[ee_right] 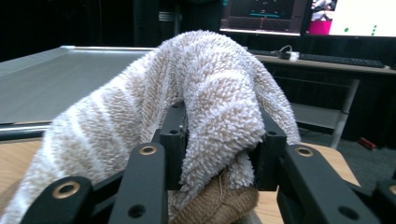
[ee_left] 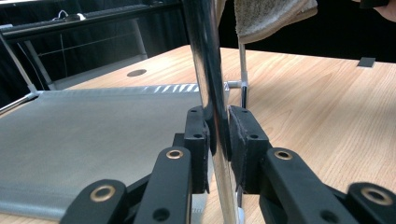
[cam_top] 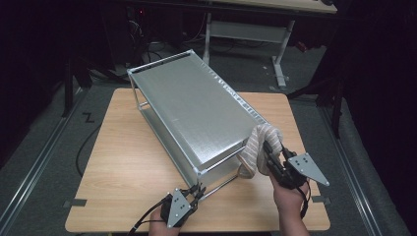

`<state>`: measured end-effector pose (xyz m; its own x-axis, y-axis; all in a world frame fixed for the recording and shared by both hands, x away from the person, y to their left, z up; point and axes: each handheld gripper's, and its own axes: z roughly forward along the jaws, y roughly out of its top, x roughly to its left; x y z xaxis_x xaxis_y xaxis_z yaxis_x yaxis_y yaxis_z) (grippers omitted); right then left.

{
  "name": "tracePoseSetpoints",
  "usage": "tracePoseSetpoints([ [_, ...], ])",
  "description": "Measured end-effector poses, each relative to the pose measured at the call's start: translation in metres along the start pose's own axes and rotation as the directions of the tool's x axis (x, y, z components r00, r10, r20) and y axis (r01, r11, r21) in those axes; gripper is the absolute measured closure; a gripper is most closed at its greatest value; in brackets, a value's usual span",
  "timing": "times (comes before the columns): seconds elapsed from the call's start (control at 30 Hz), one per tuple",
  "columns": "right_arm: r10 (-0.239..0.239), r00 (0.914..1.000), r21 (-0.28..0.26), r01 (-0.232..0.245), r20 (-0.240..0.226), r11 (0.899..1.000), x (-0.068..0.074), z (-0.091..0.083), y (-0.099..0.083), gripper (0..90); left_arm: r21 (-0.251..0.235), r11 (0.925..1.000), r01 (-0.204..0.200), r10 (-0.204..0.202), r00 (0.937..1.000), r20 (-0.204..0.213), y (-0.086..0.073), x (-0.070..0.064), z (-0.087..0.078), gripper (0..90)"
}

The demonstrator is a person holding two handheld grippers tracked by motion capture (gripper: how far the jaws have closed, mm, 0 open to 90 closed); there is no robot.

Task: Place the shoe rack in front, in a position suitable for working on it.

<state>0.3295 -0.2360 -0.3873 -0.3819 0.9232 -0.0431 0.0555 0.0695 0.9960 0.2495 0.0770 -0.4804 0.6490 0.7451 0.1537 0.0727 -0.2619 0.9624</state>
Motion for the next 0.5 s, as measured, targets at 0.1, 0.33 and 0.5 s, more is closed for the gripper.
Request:
tracePoseSetpoints([
  [0.1,-0.008,0.9995,-0.005,0.008,-0.031,1.000,0.009,-0.001,0.002,65.4,0.003,1.0000,0.000,-0.001,1.0000,0.009,0.000,0.000,0.000,77.8],
  [0.33,-0.059,0.9921,-0.046,0.054,-0.110,0.997,0.041,-0.011,0.007,66.0,0.017,0.9999,0.000,-0.001,0.9996,0.027,0.002,0.000,-0.001,77.8],
  [0.5,-0.100,0.9798,-0.077,0.088,-0.173,0.993,0.066,-0.018,0.011,66.2,0.016,0.9999,-0.001,0.000,0.9994,0.035,0.002,0.001,0.000,77.8],
])
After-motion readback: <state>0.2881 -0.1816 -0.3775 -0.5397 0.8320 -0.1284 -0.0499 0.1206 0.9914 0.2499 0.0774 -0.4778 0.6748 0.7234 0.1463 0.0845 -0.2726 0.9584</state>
